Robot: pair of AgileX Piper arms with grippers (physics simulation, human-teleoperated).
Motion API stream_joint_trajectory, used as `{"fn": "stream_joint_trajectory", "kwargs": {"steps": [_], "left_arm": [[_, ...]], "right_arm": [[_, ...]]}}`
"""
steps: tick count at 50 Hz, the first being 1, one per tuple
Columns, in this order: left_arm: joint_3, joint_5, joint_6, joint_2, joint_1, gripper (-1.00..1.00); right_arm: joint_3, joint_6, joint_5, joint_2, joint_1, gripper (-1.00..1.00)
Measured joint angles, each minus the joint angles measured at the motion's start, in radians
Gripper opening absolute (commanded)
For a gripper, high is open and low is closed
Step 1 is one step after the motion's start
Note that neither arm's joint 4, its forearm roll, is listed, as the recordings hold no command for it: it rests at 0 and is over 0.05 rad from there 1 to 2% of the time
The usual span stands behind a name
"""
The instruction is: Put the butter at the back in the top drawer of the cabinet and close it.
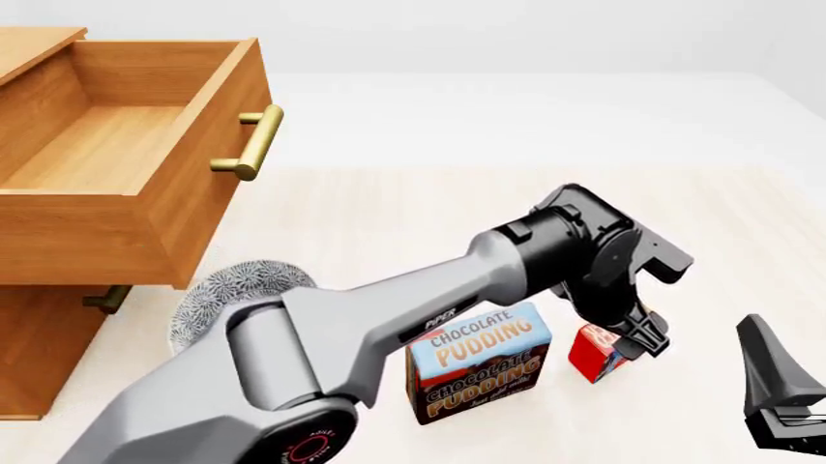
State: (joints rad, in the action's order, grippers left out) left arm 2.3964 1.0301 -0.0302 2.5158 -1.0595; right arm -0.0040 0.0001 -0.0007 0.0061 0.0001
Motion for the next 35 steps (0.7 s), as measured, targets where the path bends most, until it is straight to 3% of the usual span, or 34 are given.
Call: {"fn": "stream_joint_trajectory", "kwargs": {"steps": [35], "left_arm": [[0.073,0.027,-0.007,0.064,-0.012,1.0]], "right_arm": [[0.0,0.0,0.0,0.0,0.0,1.0]]}}
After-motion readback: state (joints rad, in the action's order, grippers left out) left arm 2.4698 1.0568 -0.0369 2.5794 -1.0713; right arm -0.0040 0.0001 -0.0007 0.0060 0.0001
